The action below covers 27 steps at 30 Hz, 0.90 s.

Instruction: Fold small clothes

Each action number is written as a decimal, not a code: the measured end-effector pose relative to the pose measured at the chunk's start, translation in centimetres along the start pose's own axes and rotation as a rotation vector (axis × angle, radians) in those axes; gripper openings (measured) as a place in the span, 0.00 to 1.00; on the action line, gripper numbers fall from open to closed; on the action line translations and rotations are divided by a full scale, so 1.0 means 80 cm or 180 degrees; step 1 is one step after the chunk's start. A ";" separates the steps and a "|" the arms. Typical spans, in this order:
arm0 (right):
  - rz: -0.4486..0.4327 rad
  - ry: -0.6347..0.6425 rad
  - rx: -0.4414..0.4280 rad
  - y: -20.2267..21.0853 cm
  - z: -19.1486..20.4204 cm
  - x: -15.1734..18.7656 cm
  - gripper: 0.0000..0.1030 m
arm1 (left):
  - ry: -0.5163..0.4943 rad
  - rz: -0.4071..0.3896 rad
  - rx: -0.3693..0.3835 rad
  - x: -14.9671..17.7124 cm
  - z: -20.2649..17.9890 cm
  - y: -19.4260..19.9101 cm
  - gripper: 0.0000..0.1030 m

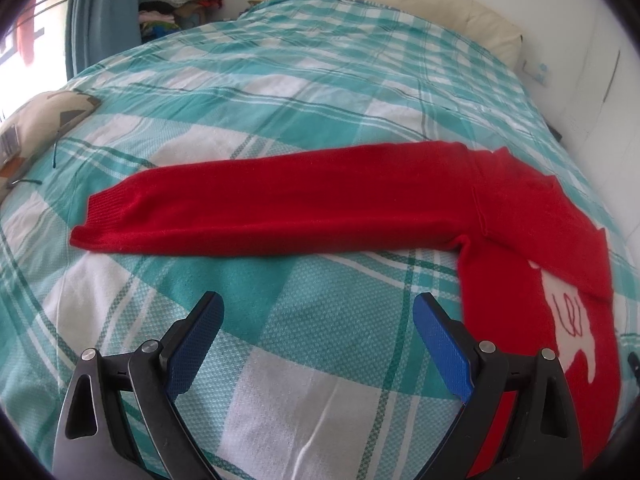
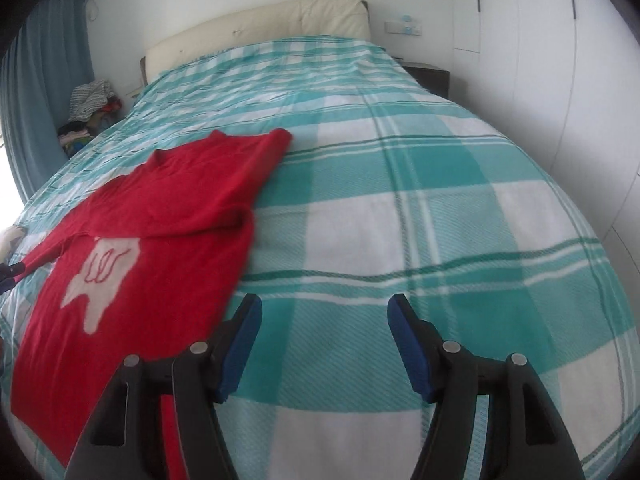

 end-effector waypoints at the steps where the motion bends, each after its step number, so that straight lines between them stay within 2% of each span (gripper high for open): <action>1: 0.0007 -0.0084 0.0052 0.000 -0.011 0.007 0.64 | -0.0033 0.0024 -0.0029 0.002 -0.001 -0.003 0.94; 4: 0.0020 -0.0427 0.0039 -0.002 -0.030 0.008 0.64 | -0.0115 0.0133 -0.0095 0.008 -0.005 -0.016 0.94; 5: 0.0001 -0.0440 0.0047 -0.002 -0.029 0.009 0.65 | -0.0150 0.0210 -0.0098 0.011 -0.006 -0.022 0.98; 8: 0.0021 -0.0371 0.0099 -0.007 -0.024 0.012 0.68 | -0.0238 0.0424 -0.0167 0.020 -0.010 -0.043 1.00; 11: 0.0026 -0.0364 0.0094 -0.009 -0.023 0.014 0.71 | -0.0318 0.0400 -0.0271 0.026 -0.014 -0.045 1.00; 14: 0.0028 -0.0421 0.0065 -0.013 -0.027 0.020 0.72 | -0.0305 0.0246 -0.0200 0.033 -0.010 -0.042 1.00; 17: 0.0021 -0.0420 0.0025 -0.015 -0.026 0.023 0.76 | -0.0191 0.0261 -0.0072 0.031 -0.002 -0.041 1.00; 21: 0.0039 -0.0384 -0.0028 -0.016 -0.024 0.025 0.82 | -0.0328 0.0276 -0.0234 0.032 -0.014 -0.045 1.00; 27: 0.0036 -0.0480 -0.0174 -0.017 -0.030 0.027 0.86 | -0.0305 0.0279 -0.0207 0.031 -0.010 -0.046 1.00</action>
Point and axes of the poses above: each gripper's, at about its wrist camera, not at the fingertips, and y roughly against the way its jaws point, z to its left, x to its underside, the point moved 1 cm from there along -y, roughly the way its jaws point, and after that the axes turned 1 degree about -z, right-handed, at the moved point
